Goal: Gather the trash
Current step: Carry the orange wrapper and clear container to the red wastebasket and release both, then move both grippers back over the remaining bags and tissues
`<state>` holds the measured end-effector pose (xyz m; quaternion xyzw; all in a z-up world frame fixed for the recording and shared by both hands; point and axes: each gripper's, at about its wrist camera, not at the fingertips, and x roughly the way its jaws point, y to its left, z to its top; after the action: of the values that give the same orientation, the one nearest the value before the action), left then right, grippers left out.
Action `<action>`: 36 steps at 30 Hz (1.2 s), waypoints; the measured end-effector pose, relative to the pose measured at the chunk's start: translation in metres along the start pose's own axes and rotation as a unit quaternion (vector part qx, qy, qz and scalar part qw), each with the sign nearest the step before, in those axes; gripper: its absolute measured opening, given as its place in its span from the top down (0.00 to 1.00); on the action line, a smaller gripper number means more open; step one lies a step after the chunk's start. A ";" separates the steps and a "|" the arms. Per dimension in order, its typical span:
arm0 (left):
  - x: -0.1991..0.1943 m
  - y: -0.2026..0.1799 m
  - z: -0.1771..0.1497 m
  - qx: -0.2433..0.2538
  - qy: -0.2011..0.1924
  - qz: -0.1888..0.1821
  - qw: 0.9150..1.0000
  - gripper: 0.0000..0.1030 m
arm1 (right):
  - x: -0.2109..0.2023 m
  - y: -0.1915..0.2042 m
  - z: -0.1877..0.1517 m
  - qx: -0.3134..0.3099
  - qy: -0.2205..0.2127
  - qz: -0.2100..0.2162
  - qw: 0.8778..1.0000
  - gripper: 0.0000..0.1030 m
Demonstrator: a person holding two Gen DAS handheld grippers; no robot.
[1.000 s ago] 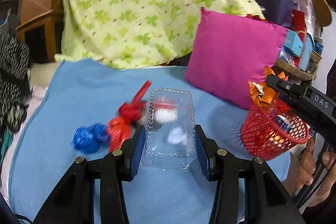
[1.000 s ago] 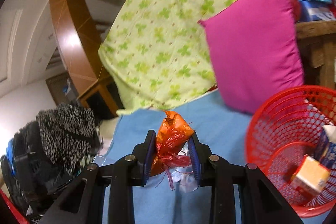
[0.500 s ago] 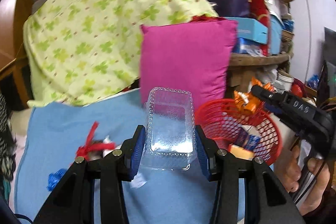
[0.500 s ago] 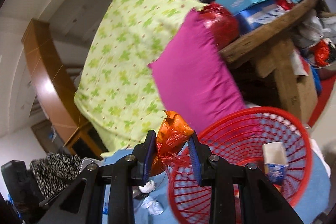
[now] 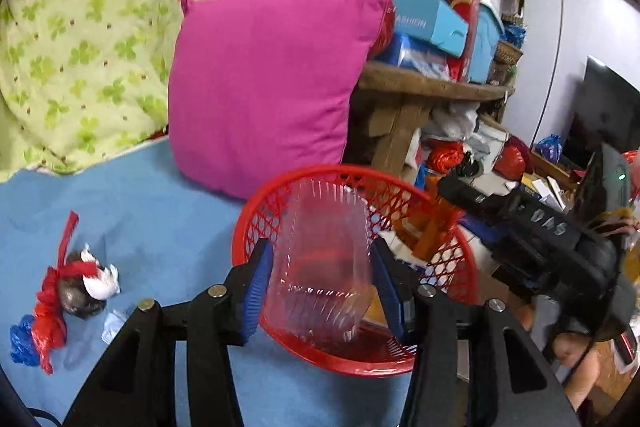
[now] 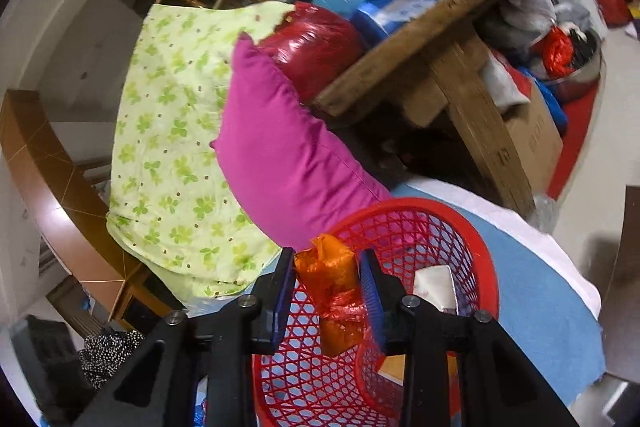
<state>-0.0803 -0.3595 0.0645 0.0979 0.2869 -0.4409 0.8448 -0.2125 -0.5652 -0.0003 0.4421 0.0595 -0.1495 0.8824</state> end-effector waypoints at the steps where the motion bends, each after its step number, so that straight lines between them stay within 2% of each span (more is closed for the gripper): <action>1: 0.001 0.002 -0.003 0.000 0.003 0.006 1.000 0.42 | 0.001 -0.002 0.000 0.007 0.003 0.003 1.000 0.59; 2: 0.001 0.003 -0.004 0.001 0.002 0.010 1.000 0.40 | 0.000 -0.002 0.000 0.009 0.002 0.005 1.000 0.43; 3: 0.000 0.004 -0.006 0.003 0.000 0.017 1.000 0.40 | -0.002 -0.001 -0.001 0.011 -0.005 0.005 1.000 0.36; 4: -0.003 0.006 -0.007 0.008 -0.003 0.026 1.000 0.40 | -0.003 0.001 -0.001 0.009 -0.013 0.007 1.000 0.34; 6: -0.009 0.011 -0.009 0.017 -0.007 0.047 0.999 0.36 | -0.006 0.010 -0.003 -0.005 -0.020 0.015 1.000 0.34; 11: -0.027 0.034 -0.013 0.027 -0.015 0.109 0.994 0.35 | -0.005 0.042 -0.014 -0.042 -0.030 0.035 0.998 0.34; 22: -0.081 0.114 -0.040 0.015 -0.035 0.245 0.969 0.34 | 0.015 0.132 -0.070 -0.131 -0.019 0.101 0.986 0.34; 27: -0.099 0.151 -0.053 -0.011 -0.036 0.270 0.962 0.34 | 0.031 0.159 -0.098 -0.158 0.004 0.110 0.981 0.34; 36: -0.107 0.191 -0.071 -0.039 -0.035 0.289 0.956 0.34 | 0.058 0.190 -0.140 -0.191 0.044 0.110 0.974 0.34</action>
<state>-0.0036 -0.1429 0.0511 0.1280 0.2340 -0.1696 0.9487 -0.0932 -0.3588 0.0467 0.2754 0.0765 -0.0182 0.9581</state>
